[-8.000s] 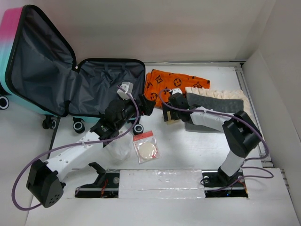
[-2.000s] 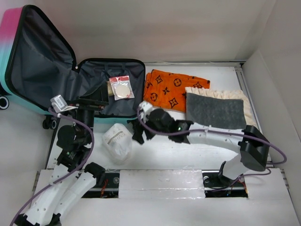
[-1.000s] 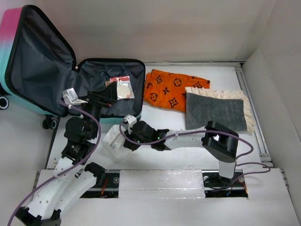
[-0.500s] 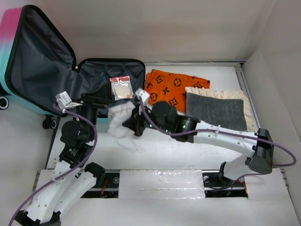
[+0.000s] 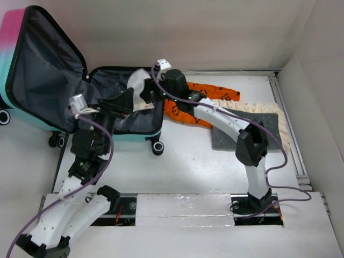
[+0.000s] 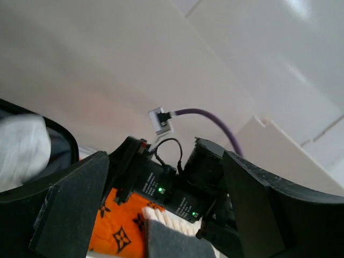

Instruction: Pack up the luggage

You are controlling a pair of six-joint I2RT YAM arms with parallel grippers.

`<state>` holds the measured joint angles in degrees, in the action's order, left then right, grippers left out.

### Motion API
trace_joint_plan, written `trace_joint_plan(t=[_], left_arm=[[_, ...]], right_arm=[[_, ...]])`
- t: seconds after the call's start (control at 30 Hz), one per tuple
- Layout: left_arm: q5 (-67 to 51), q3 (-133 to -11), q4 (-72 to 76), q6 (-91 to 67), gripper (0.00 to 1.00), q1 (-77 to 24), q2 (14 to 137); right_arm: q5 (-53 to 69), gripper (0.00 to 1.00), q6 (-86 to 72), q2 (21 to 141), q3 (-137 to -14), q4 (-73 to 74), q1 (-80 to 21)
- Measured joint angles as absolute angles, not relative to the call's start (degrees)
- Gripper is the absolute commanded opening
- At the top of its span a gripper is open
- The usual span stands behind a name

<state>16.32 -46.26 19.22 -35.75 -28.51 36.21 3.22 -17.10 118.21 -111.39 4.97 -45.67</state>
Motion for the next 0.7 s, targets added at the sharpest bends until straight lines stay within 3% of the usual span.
trace_joint_plan(t=[0.07, 0.17, 0.3, 0.47, 0.7], left_arm=[[13.4, -46.3, 20.4, -36.0, 0.74, -28.5, 39.6], [10.0, -46.0, 22.0, -36.0, 0.74, -29.3, 46.4], [13.8, -46.9, 22.9, -33.4, 0.74, -39.7, 57.9], [17.3, -57.2, 21.1, -28.7, 0.82, -54.5, 77.6], [8.8, -61.0, 22.3, -30.1, 0.93, -55.7, 97.7]], right_arm=[[2.3, 0.83, -17.4, 114.8, -104.5, 7.2, -43.1], [-0.6, 0.82, -17.7, 104.2, -92.4, 9.1, -37.8], [-4.4, 0.82, -17.9, 84.9, -80.9, 9.5, -27.6], [-9.3, 0.82, -17.7, 66.0, -75.6, 8.5, -21.8], [-10.5, 0.82, -16.9, 57.7, -70.0, 9.3, -21.6]])
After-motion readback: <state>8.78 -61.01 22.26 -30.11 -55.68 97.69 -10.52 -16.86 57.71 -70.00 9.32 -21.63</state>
